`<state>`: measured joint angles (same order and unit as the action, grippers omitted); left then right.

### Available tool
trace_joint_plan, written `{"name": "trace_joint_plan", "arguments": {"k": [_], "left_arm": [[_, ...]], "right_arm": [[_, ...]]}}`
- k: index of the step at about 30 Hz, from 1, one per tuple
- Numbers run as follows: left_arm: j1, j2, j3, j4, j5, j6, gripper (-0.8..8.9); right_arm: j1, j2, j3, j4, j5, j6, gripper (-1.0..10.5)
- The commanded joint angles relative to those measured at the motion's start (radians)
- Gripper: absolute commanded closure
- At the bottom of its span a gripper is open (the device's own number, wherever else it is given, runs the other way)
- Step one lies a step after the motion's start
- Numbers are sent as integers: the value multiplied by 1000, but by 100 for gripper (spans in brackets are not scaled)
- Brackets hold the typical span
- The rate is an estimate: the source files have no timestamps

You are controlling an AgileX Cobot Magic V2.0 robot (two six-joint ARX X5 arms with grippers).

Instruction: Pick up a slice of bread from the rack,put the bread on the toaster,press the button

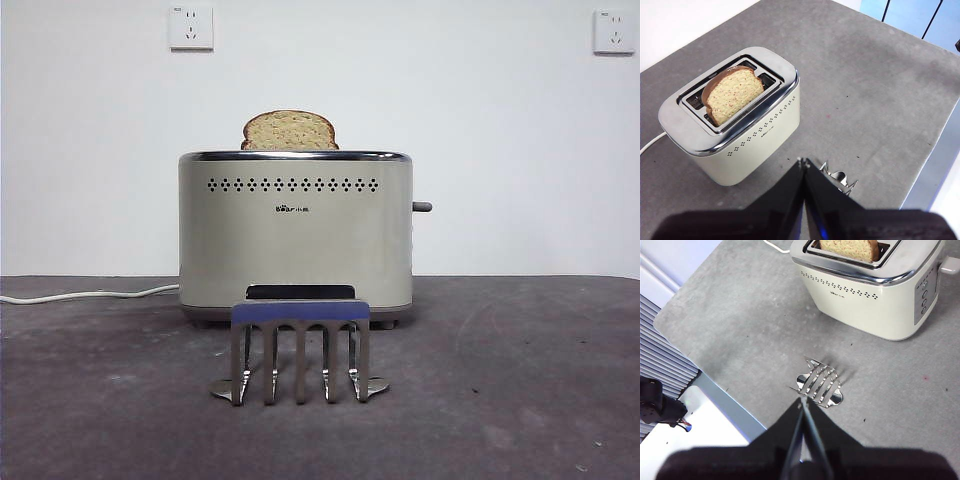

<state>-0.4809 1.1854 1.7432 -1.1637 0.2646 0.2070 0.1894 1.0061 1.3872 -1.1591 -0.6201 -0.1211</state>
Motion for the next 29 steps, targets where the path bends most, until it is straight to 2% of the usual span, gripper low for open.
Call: {"name": "trace_joint_plan", "arguments": {"k": [1, 7, 10, 17, 21, 25, 29], "left_arm": [[-4, 1, -1, 3, -1, -5, 817], [15, -12, -1, 2, -8, -3, 817], [63, -50, -2, 19, -14, 63, 817], [266, -242, -65, 277, 3, 78, 817], [382, -417, -262, 529, -7, 89, 817], [482, -610, -552, 818, -90, 97, 817], [552, -765, -824, 1010, -115, 72, 817]], "right_arm": [[2, -3, -6, 3, -2, -1, 946], [1, -3, -6, 3, -2, -1, 946], [1, -3, -6, 3, -2, -1, 946], [1, -3, -6, 3, -2, -1, 946], [1, -3, -6, 3, -2, -1, 946], [1, -3, -6, 3, -2, -1, 946], [1, -3, -6, 3, -2, -1, 946]]}}
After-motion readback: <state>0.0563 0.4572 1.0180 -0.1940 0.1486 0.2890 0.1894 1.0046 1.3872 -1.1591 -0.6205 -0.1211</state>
